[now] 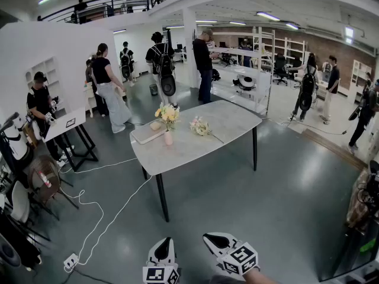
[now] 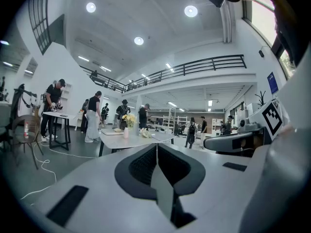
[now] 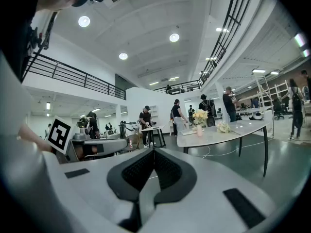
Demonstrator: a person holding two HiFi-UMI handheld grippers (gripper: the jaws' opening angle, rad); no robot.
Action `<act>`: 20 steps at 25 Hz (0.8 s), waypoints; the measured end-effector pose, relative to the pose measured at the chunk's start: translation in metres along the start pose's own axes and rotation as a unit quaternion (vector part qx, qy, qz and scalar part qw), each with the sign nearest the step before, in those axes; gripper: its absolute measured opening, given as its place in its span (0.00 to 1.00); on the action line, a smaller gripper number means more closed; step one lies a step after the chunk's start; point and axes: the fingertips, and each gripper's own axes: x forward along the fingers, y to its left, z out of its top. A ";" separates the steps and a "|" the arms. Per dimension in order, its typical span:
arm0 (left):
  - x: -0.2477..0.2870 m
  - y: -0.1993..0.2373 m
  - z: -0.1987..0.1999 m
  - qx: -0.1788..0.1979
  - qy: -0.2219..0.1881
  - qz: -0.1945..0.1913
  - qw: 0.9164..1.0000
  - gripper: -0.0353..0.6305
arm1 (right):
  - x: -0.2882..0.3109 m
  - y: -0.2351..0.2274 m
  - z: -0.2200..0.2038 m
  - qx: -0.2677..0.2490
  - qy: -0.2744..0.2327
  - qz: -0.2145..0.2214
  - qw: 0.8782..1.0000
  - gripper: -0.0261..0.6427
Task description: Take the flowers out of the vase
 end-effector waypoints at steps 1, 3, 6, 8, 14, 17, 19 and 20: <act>0.006 0.001 0.003 0.002 -0.003 -0.003 1.000 0.09 | 0.003 -0.003 0.002 -0.004 -0.002 0.000 1.000 0.07; 0.018 0.004 0.009 0.006 -0.010 -0.007 1.000 0.09 | 0.008 -0.010 0.006 -0.010 -0.005 -0.001 1.000 0.07; 0.038 0.011 0.018 0.015 -0.018 -0.007 1.000 0.09 | 0.020 -0.021 0.013 -0.019 -0.010 0.000 1.000 0.07; 0.052 0.015 0.025 0.019 -0.022 -0.007 1.000 0.09 | 0.030 -0.028 0.018 -0.025 -0.012 0.004 1.000 0.07; 0.096 0.031 0.034 0.019 -0.021 -0.007 1.000 0.09 | 0.073 -0.064 0.024 -0.016 -0.008 0.001 1.000 0.07; 0.126 0.045 0.029 0.012 -0.016 -0.002 1.000 0.09 | 0.102 -0.080 0.023 -0.013 -0.002 0.021 1.000 0.07; 0.148 0.057 0.026 0.007 -0.007 0.002 1.000 0.09 | 0.123 -0.089 0.024 -0.011 0.000 0.039 0.999 0.07; 0.158 0.062 0.026 0.004 -0.004 0.003 1.000 0.09 | 0.134 -0.094 0.026 -0.011 0.002 0.047 0.999 0.07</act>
